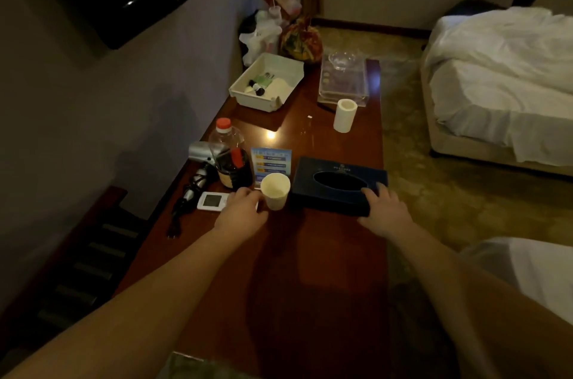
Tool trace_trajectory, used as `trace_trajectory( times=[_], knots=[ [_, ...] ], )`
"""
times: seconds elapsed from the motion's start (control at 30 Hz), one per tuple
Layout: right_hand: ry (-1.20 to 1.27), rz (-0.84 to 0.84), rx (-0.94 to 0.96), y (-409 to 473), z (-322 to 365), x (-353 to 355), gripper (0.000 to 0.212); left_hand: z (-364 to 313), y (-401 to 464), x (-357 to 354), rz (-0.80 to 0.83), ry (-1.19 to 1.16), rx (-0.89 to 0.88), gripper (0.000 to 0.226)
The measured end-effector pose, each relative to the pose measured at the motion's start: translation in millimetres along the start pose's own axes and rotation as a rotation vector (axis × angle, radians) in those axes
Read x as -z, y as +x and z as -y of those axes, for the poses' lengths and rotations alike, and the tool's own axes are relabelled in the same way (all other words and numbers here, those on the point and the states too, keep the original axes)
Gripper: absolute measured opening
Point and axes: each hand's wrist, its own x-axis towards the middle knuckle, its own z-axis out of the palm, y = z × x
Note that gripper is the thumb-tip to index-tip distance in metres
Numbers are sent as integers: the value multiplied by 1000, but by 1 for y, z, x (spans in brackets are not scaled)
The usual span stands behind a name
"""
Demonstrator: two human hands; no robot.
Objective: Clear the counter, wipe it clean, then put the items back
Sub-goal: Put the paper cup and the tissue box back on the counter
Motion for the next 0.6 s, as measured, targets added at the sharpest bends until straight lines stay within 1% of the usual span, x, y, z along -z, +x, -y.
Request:
trace_trajectory(
  times=[0.17, 0.3, 0.4, 0.5, 0.6],
  knots=[
    [-49, 165, -9, 47, -7, -1, 82, -7, 33, -24, 26, 76, 31, 51],
    [-63, 140, -1, 62, -13, -7, 77, -7, 45, -38, 42, 158, 59, 54],
    [-32, 105, 7, 64, -13, -12, 76, -6, 52, -44, 25, 186, 92, 46],
    [8, 76, -1, 65, -10, -17, 73, -3, 55, -48, -6, 163, 77, 32],
    [44, 40, 10, 66, -10, -20, 70, 0, 50, -50, -46, 132, 57, 24]
  ],
)
